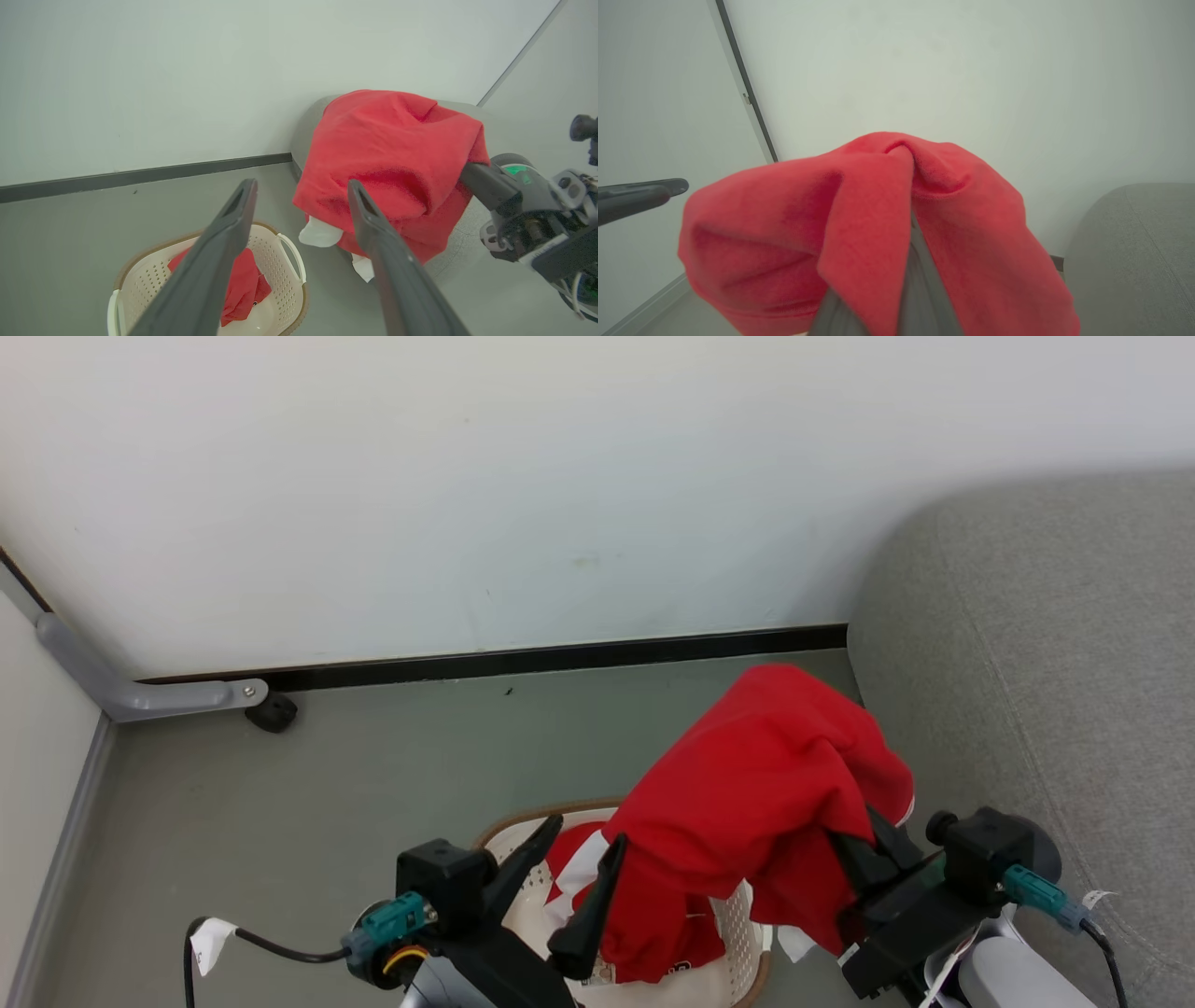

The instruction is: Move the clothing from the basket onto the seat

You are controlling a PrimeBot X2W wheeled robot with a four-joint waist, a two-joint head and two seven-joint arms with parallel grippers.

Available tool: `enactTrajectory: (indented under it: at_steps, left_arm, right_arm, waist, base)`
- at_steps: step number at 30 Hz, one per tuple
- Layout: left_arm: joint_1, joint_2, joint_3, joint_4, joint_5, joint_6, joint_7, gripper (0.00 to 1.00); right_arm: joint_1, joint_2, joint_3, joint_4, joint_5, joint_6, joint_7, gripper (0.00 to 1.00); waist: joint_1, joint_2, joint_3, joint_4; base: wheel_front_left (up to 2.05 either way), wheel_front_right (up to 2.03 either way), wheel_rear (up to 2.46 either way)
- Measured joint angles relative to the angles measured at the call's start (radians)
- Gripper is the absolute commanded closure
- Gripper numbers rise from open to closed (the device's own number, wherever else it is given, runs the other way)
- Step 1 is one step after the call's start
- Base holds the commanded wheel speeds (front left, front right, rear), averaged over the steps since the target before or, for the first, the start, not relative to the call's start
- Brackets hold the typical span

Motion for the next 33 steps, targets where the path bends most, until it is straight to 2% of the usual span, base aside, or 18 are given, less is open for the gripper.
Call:
enactTrajectory:
  at_steps: [5, 9, 17, 33]
  left_arm:
    - [0.001, 0.002, -0.032, -0.03, 0.027, -0.031, -0.025, 0.0]
    - [0.03, 0.031, -0.049, -0.051, 0.036, -0.056, -0.031, 0.0]
    - [0.061, 0.047, -0.054, -0.088, 0.046, -0.057, -0.053, 0.0]
    - [0.07, 0.055, -0.056, -0.149, 0.057, -0.066, -0.086, 0.0]
  right_arm:
    - [0.0, -0.002, -0.012, -0.01, 0.0, 0.0, 0.0, 1.0]
    - [0.0, -0.006, -0.022, -0.033, -0.002, 0.0, 0.0, 1.0]
    - [0.006, -0.05, -0.074, -0.079, -0.016, -0.01, 0.0, 1.0]
    - [0.042, -0.078, -0.12, -0.147, -0.042, -0.037, 0.0, 1.0]
  waist:
    - [0.0, 0.0, -0.004, -0.027]
    - [0.0, 0.0, -0.007, -0.052]
    - [0.0, 0.0, -0.009, -0.111]
    - [0.0, 0.0, -0.01, -0.274]
  base:
    - [0.0, 0.0, 0.0]
    - [0.0, 0.0, 0.0]
    - [0.0, 0.0, 0.0]
    - [0.0, 0.0, 0.0]
